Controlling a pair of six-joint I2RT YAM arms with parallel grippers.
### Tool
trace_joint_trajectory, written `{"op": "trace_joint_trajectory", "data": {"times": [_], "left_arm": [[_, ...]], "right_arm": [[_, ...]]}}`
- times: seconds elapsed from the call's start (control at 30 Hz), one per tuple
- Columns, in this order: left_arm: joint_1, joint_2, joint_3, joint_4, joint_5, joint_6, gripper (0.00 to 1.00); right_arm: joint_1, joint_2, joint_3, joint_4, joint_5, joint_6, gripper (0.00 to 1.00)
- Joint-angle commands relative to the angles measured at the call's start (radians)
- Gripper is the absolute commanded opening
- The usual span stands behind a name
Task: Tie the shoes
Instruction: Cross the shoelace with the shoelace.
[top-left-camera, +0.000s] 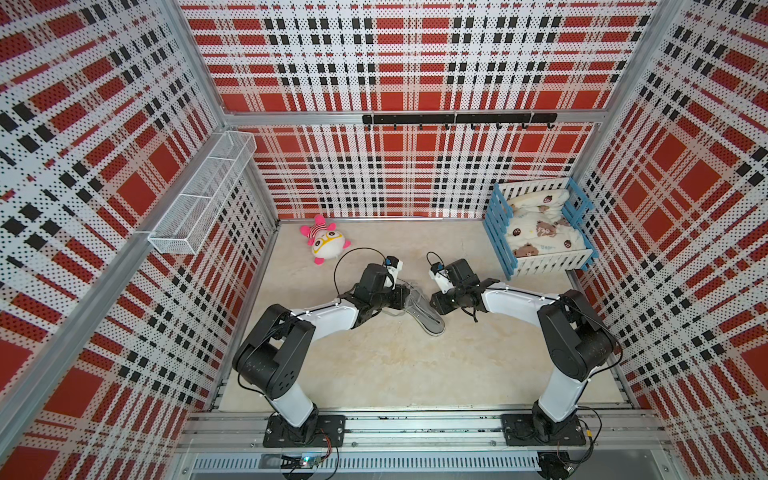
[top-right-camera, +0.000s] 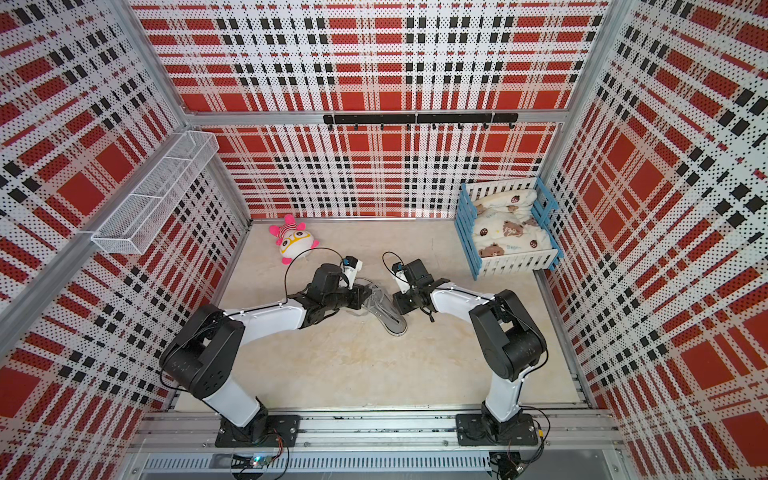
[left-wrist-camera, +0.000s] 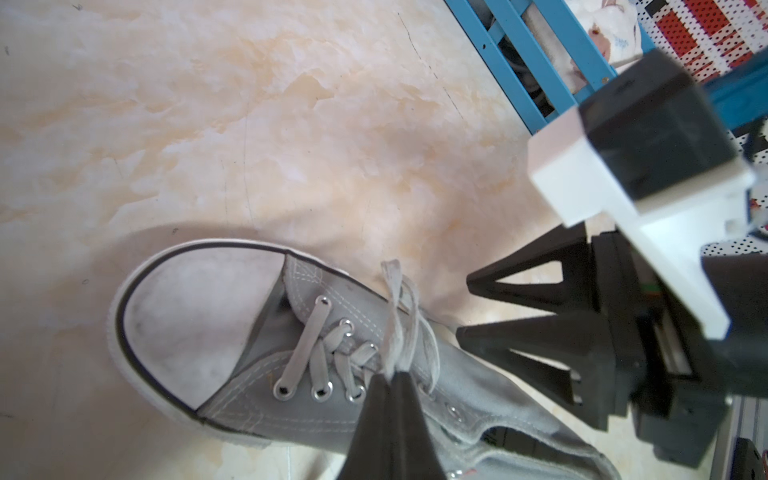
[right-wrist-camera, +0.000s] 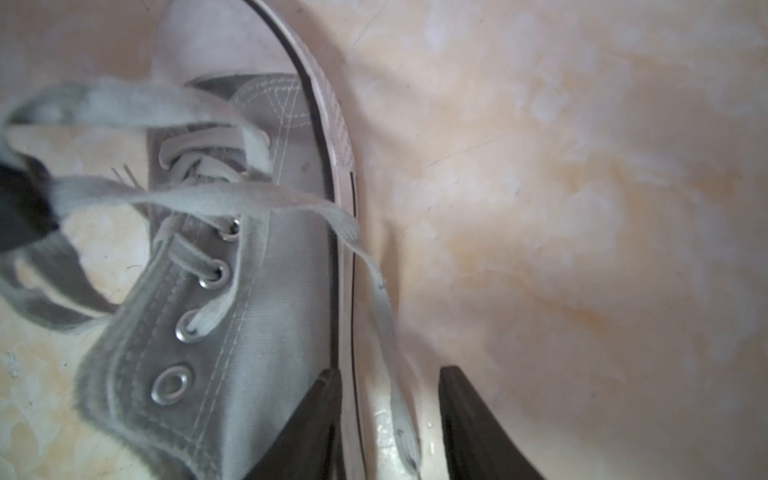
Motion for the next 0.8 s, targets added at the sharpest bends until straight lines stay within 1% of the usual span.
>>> {"op": "trace_joint_trajectory", "data": {"times": [0.0, 0.3, 0.47, 0.53, 0.63, 0.67, 0.73, 0.77], "left_arm": [[-0.006, 0.006, 0.019, -0.016, -0.015, 0.015, 0.00], [0.001, -0.002, 0.005, -0.006, -0.017, 0.008, 0.00], [0.006, -0.006, -0.001, -0.001, -0.016, 0.008, 0.00], [0.006, -0.006, -0.001, -0.001, -0.015, 0.007, 0.00], [0.006, -0.009, -0.008, 0.002, -0.015, 0.004, 0.00], [0.006, -0.010, -0.010, 0.005, -0.014, 0.004, 0.00], [0.004, -0.010, -0.012, 0.009, -0.010, 0.002, 0.00], [0.003, -0.010, -0.014, 0.011, -0.008, 0.002, 0.00]], "right_arm": [[0.013, 0.026, 0.028, -0.047, 0.051, -0.016, 0.46], [0.039, 0.083, 0.033, -0.047, 0.106, -0.007, 0.41], [0.039, 0.099, 0.038, -0.044, 0.141, -0.004, 0.34], [0.039, 0.104, 0.040, -0.044, 0.160, 0.000, 0.28], [0.039, 0.097, 0.034, -0.027, 0.213, 0.012, 0.10], [0.038, 0.091, 0.029, -0.020, 0.228, 0.017, 0.06], [0.035, 0.074, 0.021, 0.006, 0.247, 0.027, 0.00], [0.032, 0.062, 0.014, 0.022, 0.253, 0.036, 0.00]]}}
